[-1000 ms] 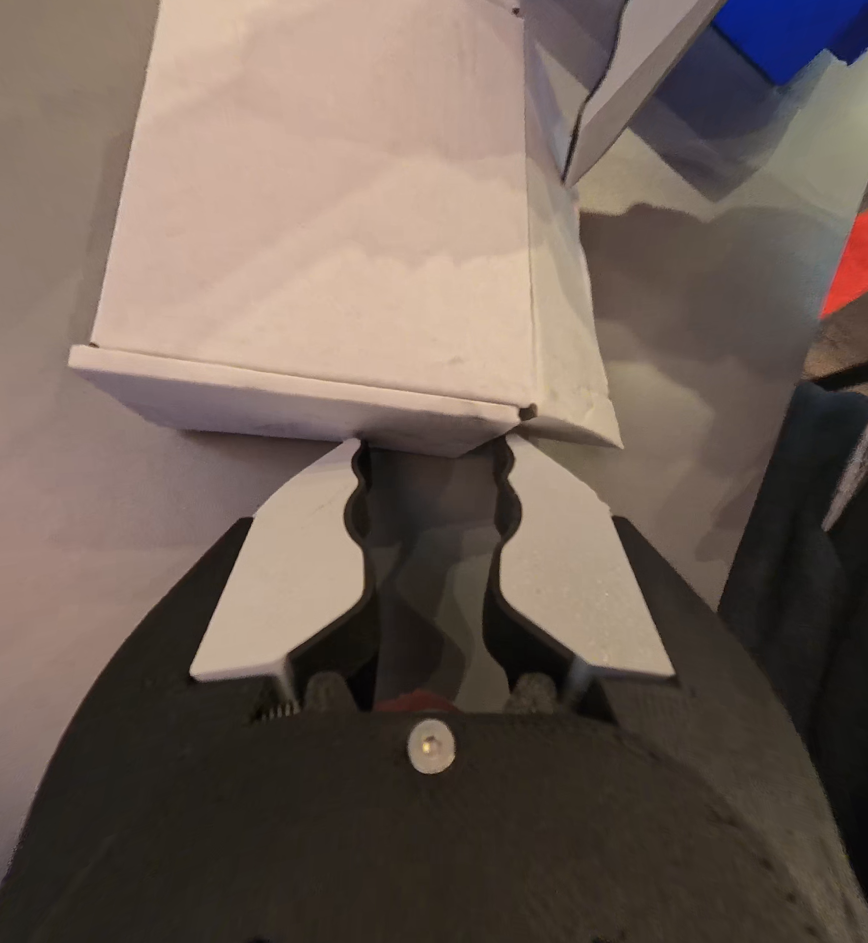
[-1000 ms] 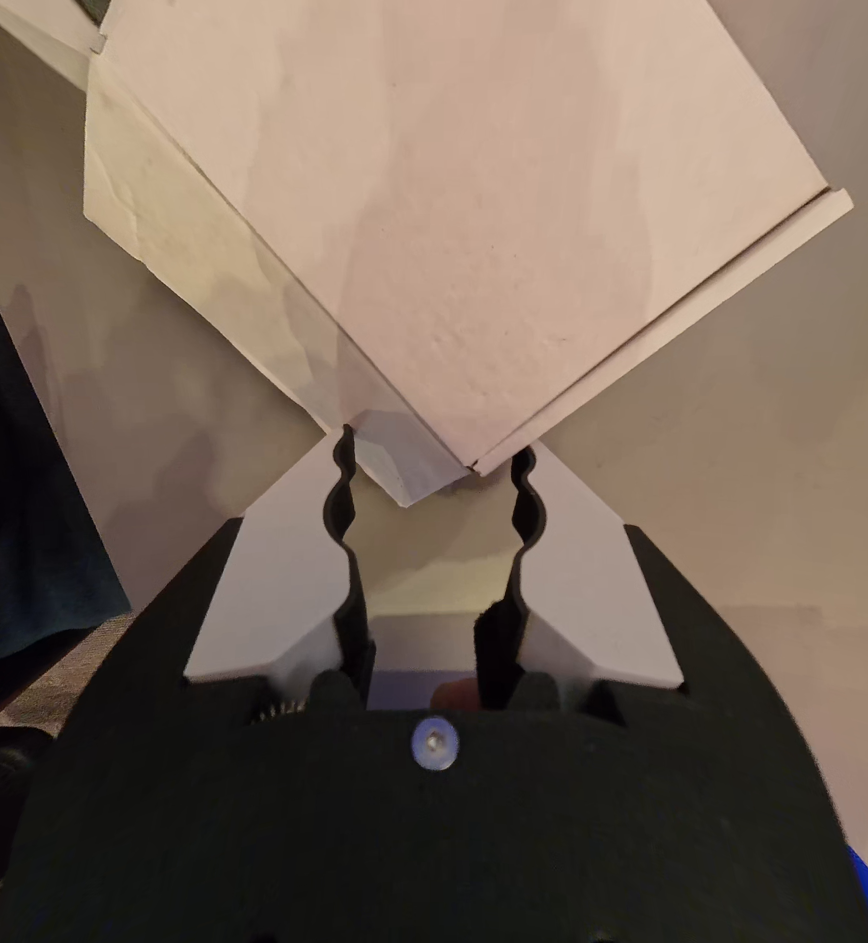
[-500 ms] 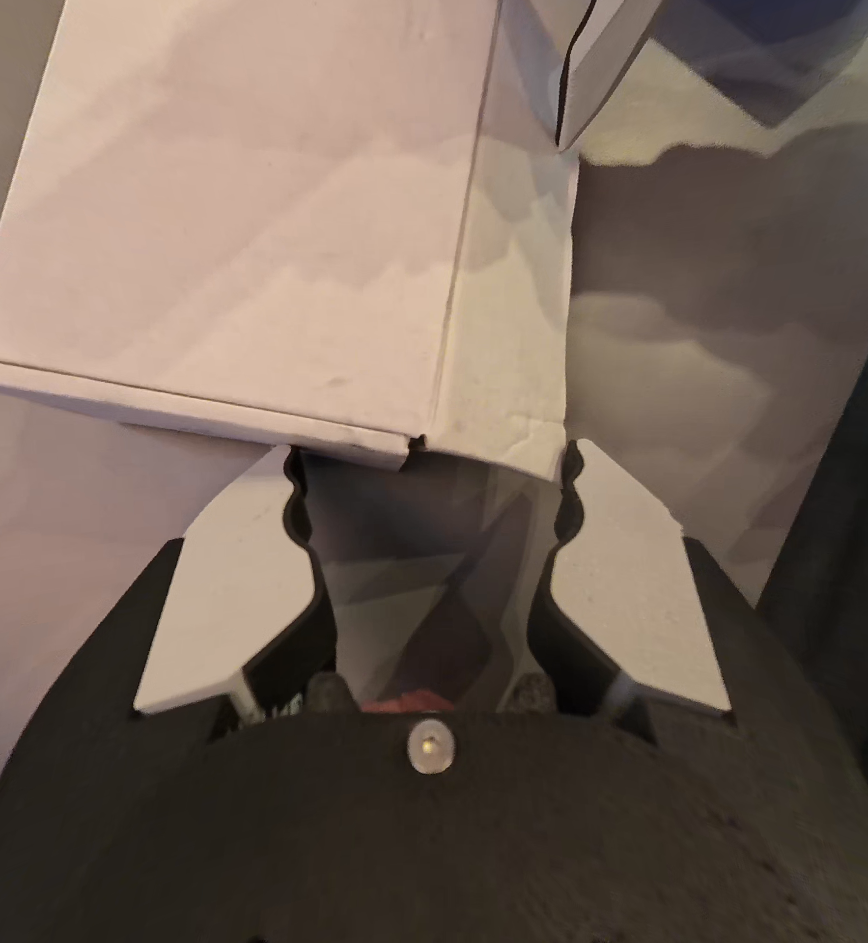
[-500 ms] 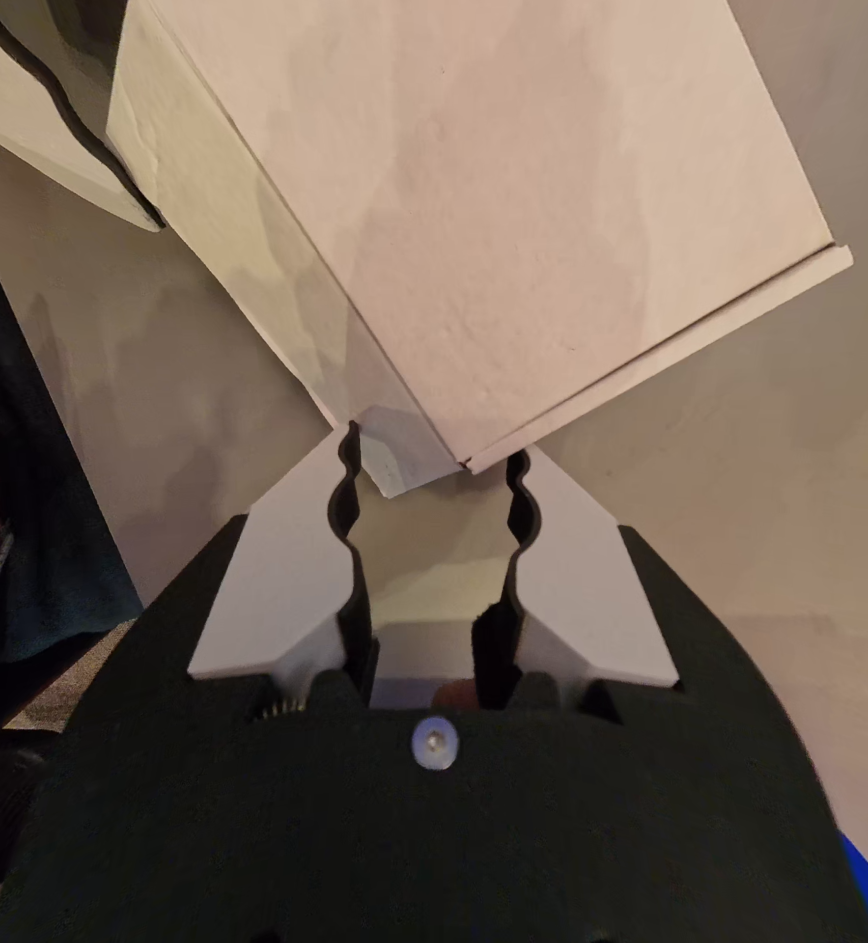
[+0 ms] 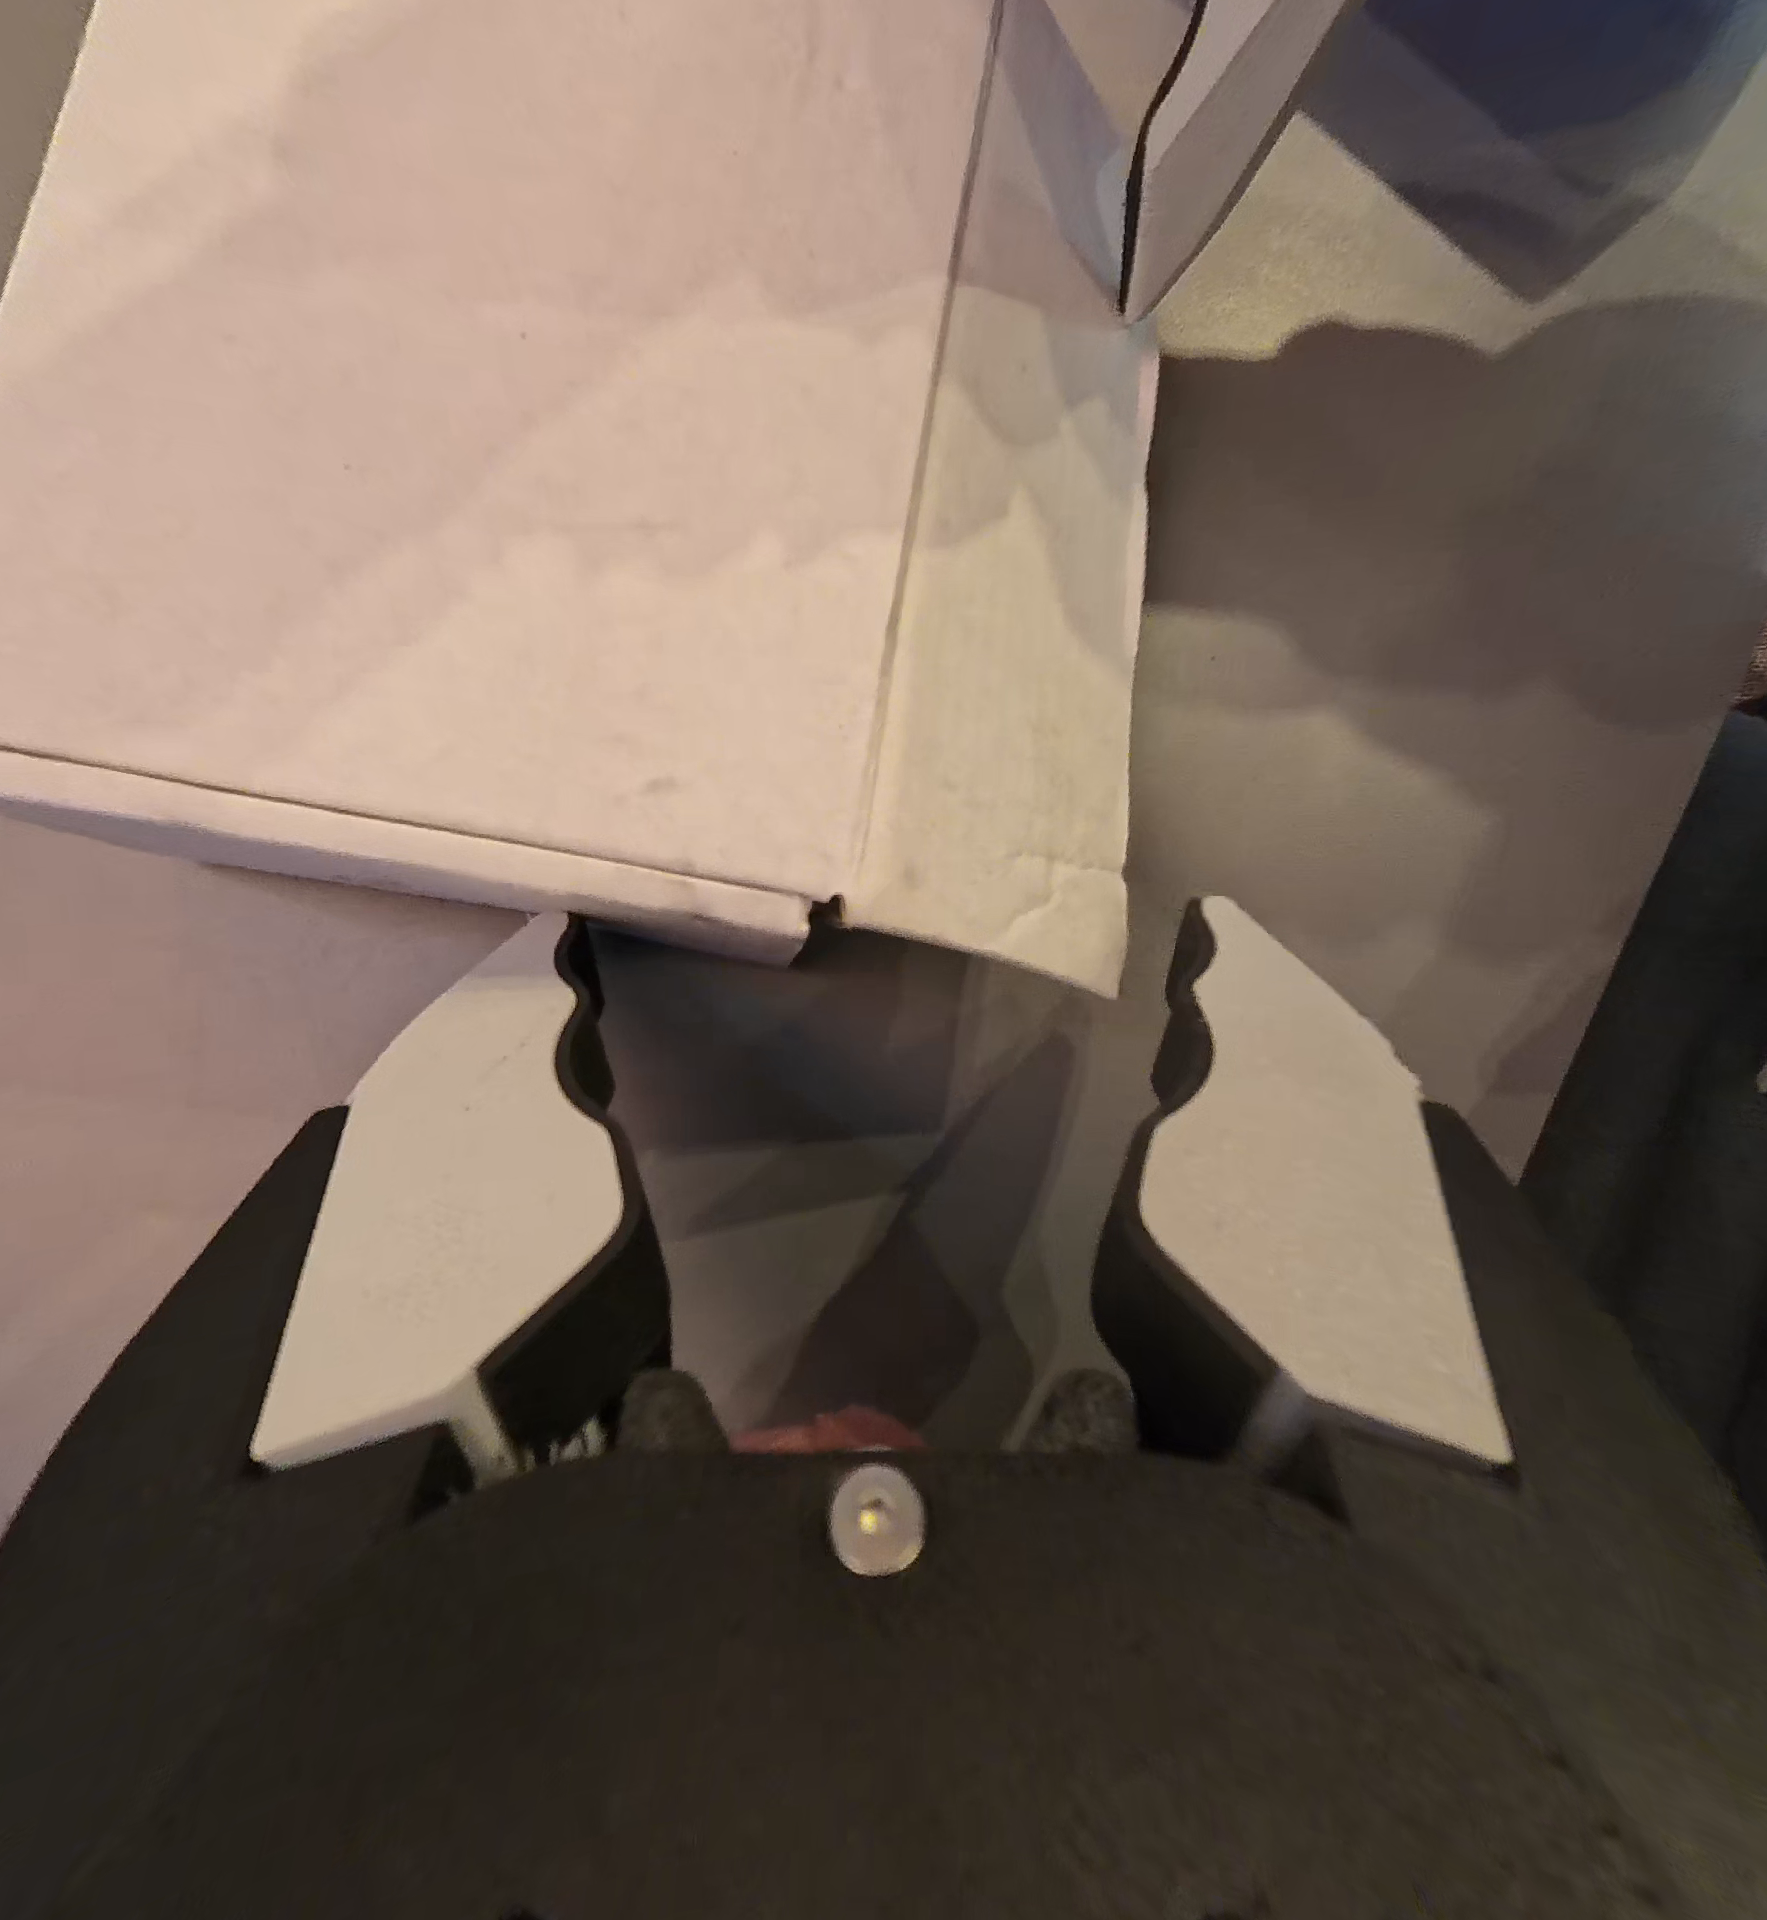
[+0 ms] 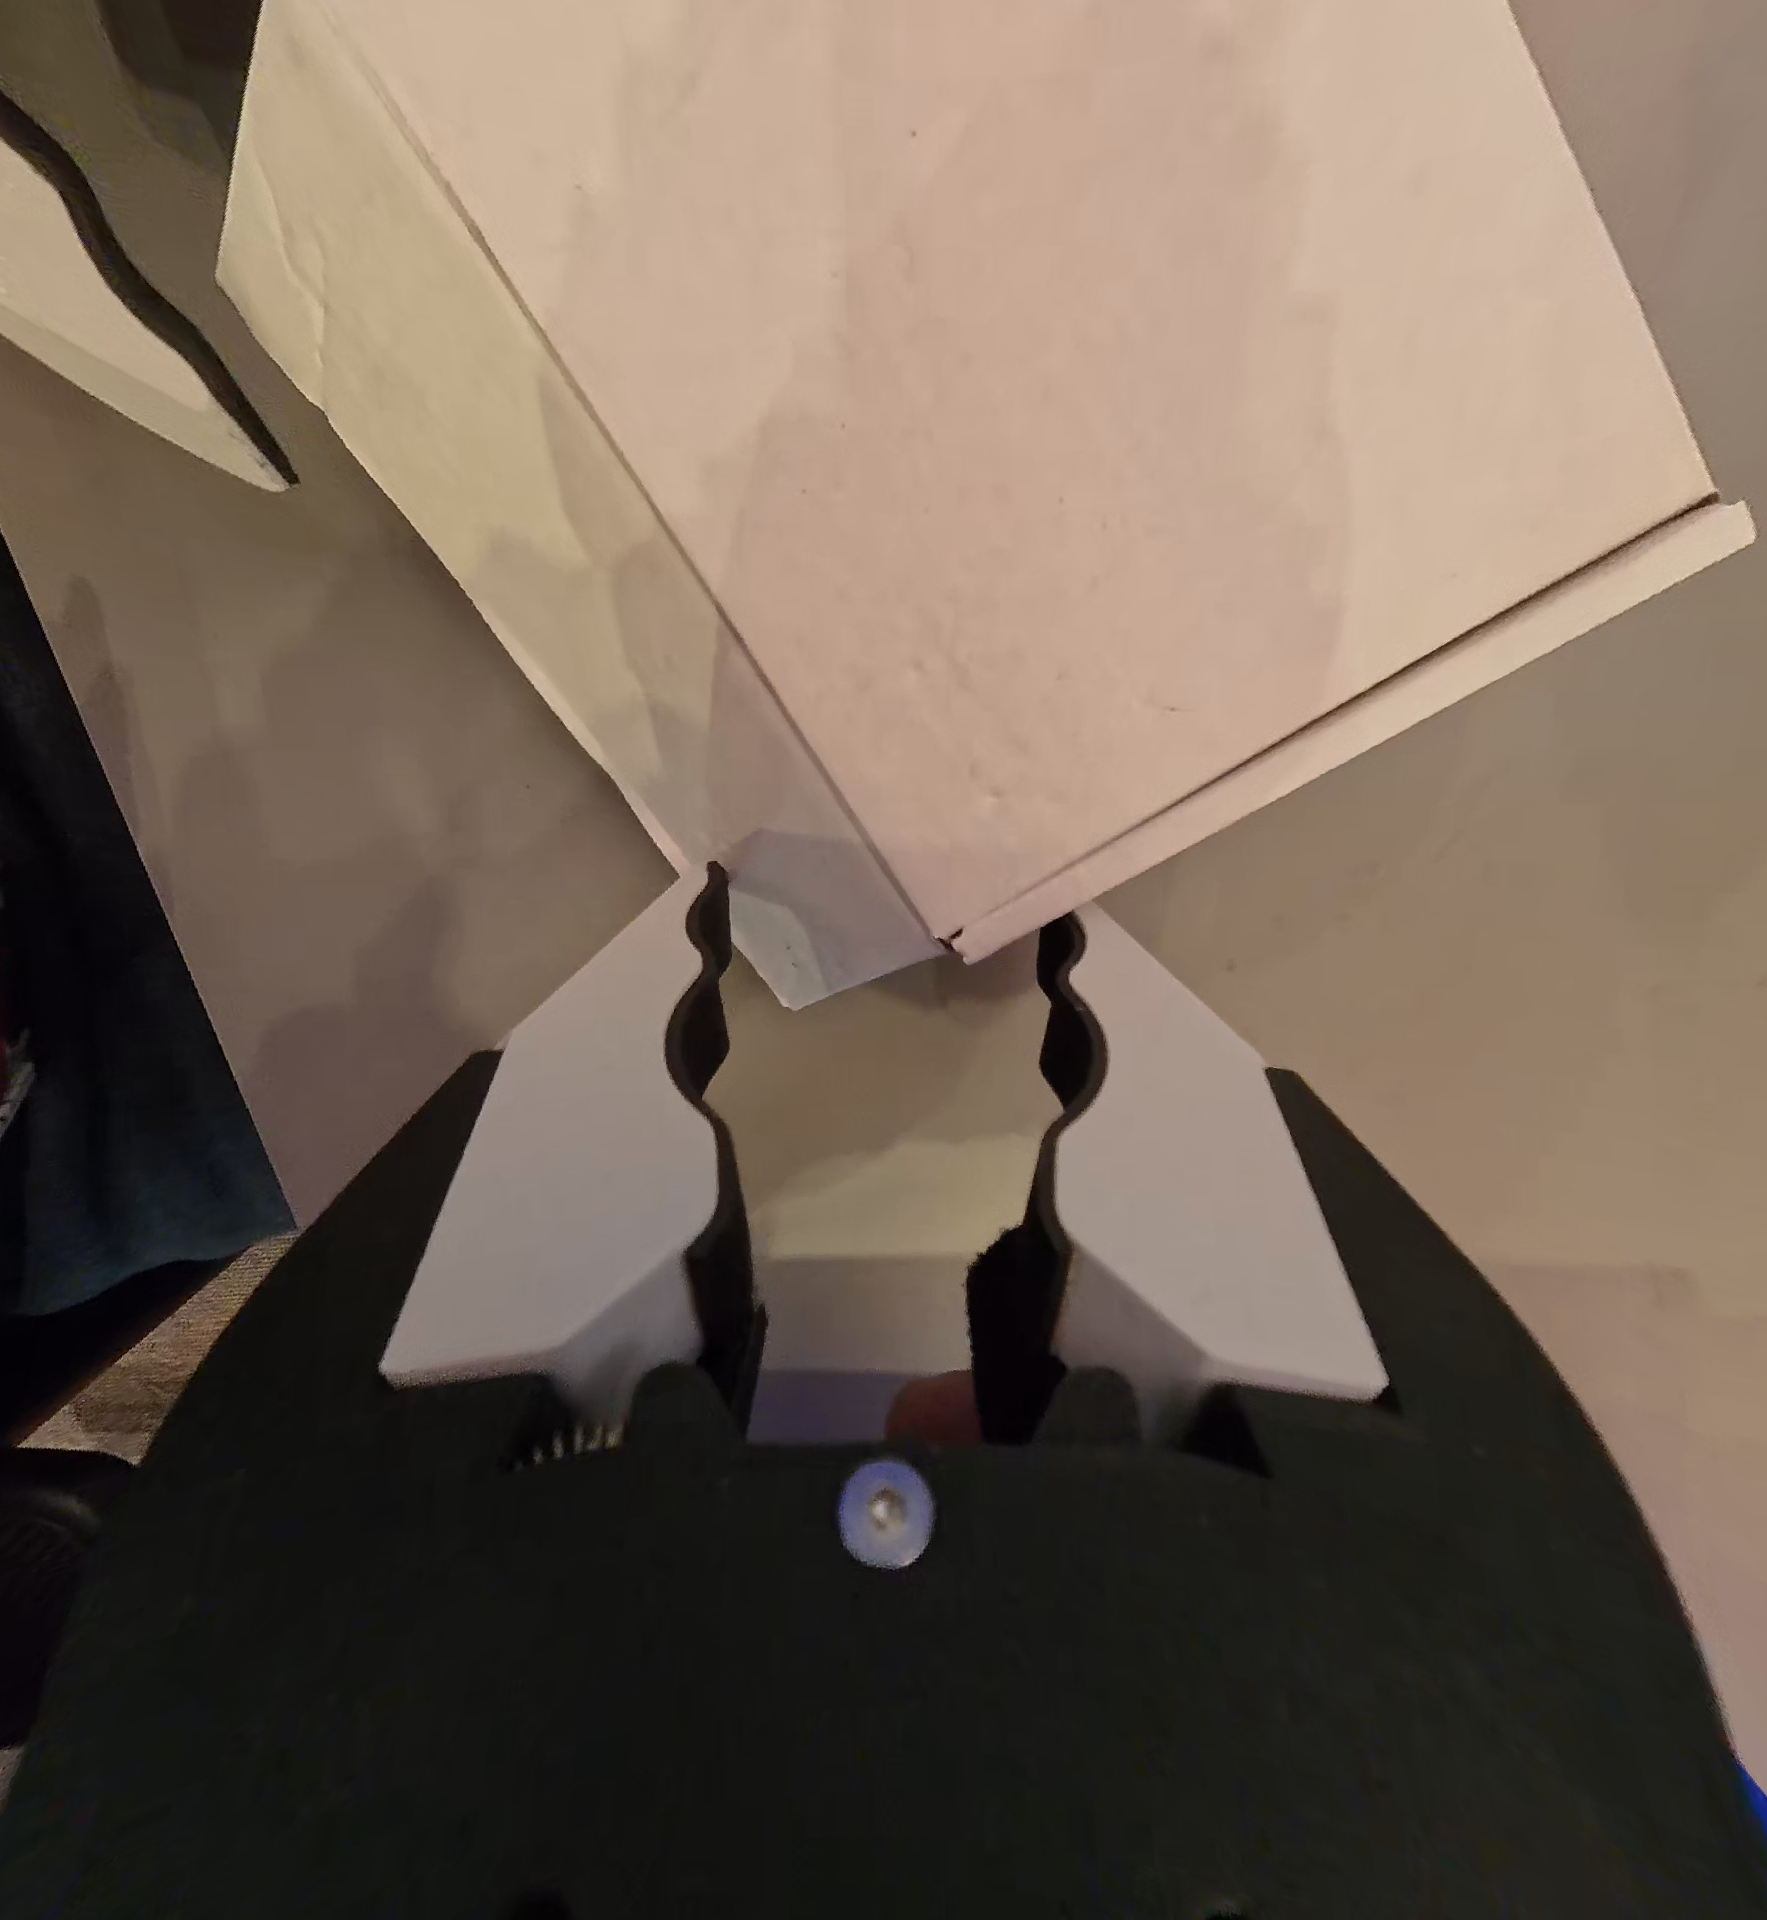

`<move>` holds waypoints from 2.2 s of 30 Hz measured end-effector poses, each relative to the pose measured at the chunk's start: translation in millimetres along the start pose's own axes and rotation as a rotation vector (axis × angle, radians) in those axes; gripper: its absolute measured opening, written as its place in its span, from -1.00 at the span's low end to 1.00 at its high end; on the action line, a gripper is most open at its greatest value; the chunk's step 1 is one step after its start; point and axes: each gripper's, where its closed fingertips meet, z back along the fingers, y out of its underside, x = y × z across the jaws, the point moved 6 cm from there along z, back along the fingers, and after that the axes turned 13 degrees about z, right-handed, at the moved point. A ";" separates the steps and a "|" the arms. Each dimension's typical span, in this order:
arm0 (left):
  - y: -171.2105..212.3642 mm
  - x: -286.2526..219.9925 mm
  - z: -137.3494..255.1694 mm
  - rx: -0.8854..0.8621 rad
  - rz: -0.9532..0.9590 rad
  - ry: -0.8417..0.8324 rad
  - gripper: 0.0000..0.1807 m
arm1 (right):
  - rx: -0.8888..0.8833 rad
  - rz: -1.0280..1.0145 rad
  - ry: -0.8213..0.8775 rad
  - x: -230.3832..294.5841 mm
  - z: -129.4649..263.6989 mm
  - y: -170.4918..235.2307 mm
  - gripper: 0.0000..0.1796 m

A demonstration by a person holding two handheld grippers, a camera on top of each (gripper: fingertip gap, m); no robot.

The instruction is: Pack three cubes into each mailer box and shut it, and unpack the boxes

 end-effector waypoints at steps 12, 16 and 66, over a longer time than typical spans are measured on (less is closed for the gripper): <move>10.8 -6.9 -6.4 -0.012 -0.090 -0.096 0.23 | -0.006 -0.023 -0.023 -0.9 -2.4 0.7 -0.34; 12.7 -2.2 -4.9 -0.079 -0.062 -0.129 0.01 | -0.007 -0.033 -0.032 0.3 -3.3 -0.5 -0.35; 21.1 10.1 9.3 -0.191 -0.095 -0.391 -0.79 | -0.212 -0.267 -0.075 26.9 -9.7 -2.1 -0.47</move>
